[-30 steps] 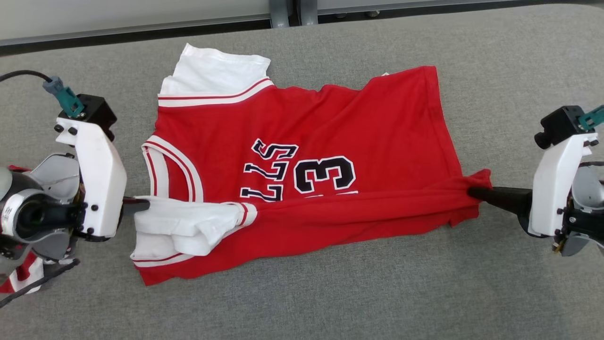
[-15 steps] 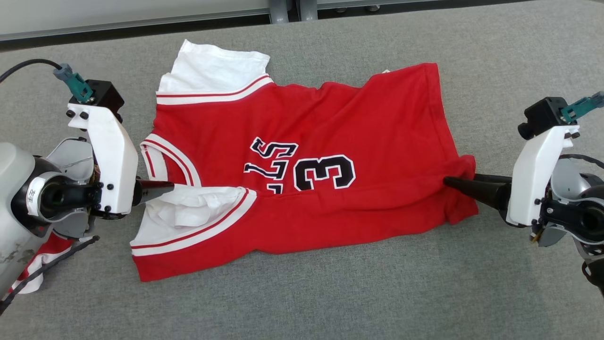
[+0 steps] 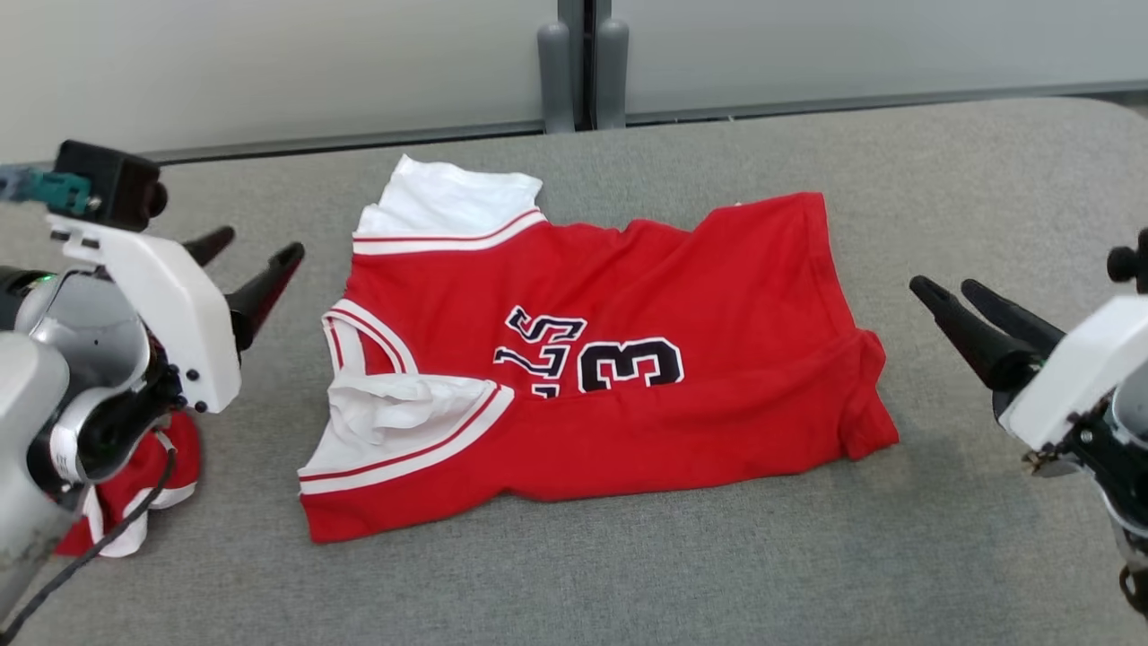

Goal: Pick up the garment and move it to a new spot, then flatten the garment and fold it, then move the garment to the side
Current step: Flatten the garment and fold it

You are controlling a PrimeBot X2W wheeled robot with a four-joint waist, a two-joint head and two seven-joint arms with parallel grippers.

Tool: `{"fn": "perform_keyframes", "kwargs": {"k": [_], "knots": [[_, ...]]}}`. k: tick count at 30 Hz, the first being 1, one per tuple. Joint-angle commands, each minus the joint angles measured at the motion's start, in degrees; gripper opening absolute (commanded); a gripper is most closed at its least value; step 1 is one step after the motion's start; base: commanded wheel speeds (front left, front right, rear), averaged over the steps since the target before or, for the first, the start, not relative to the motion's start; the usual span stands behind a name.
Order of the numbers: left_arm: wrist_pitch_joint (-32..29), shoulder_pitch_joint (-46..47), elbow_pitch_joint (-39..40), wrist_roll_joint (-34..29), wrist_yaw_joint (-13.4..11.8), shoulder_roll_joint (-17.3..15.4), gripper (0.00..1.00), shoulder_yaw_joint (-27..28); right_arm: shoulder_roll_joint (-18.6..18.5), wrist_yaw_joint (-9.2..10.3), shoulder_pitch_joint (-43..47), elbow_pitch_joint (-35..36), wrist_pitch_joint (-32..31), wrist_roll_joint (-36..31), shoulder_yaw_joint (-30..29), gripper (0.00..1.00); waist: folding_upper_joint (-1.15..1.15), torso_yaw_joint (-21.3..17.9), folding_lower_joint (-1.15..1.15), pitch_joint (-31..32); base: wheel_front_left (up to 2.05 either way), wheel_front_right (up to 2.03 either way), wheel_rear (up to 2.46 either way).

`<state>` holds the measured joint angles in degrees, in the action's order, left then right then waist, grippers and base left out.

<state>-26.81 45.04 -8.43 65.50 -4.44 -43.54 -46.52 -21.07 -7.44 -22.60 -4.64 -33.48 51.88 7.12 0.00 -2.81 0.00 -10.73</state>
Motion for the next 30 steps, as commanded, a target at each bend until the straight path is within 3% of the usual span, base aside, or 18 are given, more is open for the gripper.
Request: {"fn": "perform_keyframes", "kwargs": {"k": [1,5,11,18,21,25,30], "knots": [[3.4,-1.4,0.6,-2.5,-1.1,-0.5,1.00,0.5,0.5,-0.10,1.8,0.6,2.4,-0.9,-0.6,1.00,0.00,0.7,0.00,1.6,0.00,0.00,0.00],[14.4,-7.2,4.3,-5.9,-5.4,0.1,1.00,1.8,2.0,-0.10,6.4,2.8,12.4,-3.4,-3.2,1.00,0.00,1.3,0.00,3.5,0.00,0.00,0.00],[29.6,-17.5,12.2,-9.8,-15.1,1.1,1.00,5.1,3.8,-0.10,13.5,6.3,25.0,-6.7,-4.6,1.00,0.00,1.5,0.00,4.9,0.00,0.00,0.00],[40.4,-29.1,18.0,-12.8,-22.7,2.7,1.00,7.6,5.1,-0.10,21.5,6.5,33.7,-13.1,-4.7,1.00,0.00,1.8,0.00,6.2,0.00,0.00,0.00],[41.5,-33.6,18.4,-12.6,-24.4,4.6,1.00,8.4,6.7,-0.10,23.1,5.0,34.7,-14.9,-4.7,1.00,0.00,1.6,0.00,6.5,0.00,0.00,0.00],[41.9,-36.8,17.4,-13.6,-23.7,6.7,1.00,9.1,7.4,-0.10,23.0,1.8,33.4,-15.3,-3.3,1.00,0.00,1.7,0.00,6.5,0.00,0.00,0.00],[40.9,-37.3,15.5,-13.3,-23.0,6.1,1.00,8.9,6.7,-0.10,20.4,-1.9,31.1,-16.4,-1.4,1.00,0.00,1.4,0.00,6.2,0.00,0.00,0.00]]}}
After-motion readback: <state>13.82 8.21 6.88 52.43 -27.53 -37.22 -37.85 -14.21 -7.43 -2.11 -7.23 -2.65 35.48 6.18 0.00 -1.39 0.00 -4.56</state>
